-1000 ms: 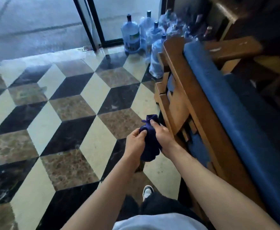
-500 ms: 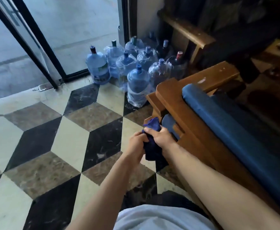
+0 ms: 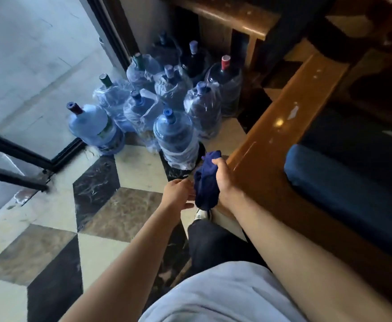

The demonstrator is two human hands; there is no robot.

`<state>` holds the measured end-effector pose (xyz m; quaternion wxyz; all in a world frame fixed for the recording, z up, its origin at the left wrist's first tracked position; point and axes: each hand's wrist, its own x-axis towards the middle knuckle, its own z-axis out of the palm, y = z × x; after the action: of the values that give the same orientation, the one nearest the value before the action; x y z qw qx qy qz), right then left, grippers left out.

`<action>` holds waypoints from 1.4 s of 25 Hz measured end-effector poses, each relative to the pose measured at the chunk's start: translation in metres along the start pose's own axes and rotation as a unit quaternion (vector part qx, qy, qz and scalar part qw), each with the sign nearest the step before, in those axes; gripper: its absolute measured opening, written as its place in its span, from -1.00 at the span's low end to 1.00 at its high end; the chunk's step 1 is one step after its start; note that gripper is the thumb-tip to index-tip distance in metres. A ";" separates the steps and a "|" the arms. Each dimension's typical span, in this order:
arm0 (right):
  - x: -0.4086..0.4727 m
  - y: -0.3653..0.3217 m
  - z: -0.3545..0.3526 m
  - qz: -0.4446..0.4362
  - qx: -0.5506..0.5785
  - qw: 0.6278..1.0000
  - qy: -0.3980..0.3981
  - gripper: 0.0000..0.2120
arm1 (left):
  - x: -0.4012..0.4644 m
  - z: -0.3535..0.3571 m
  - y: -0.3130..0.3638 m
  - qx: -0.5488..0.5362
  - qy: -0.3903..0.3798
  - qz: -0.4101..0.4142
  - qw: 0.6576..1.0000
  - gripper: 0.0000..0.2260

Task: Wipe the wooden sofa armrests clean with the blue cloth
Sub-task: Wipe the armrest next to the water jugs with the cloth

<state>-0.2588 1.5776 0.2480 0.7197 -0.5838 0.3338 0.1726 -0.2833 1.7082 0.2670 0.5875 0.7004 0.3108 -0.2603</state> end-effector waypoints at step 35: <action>0.289 -0.077 -0.173 0.205 -0.220 0.760 0.576 -0.31 | 0.324 0.341 0.169 0.340 -0.277 -0.063 0.897 -0.67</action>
<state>-0.0504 1.3513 0.0898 0.1914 -0.6330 0.7499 0.0162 0.0599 1.3944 0.0827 0.3586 0.7357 0.0715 -0.5702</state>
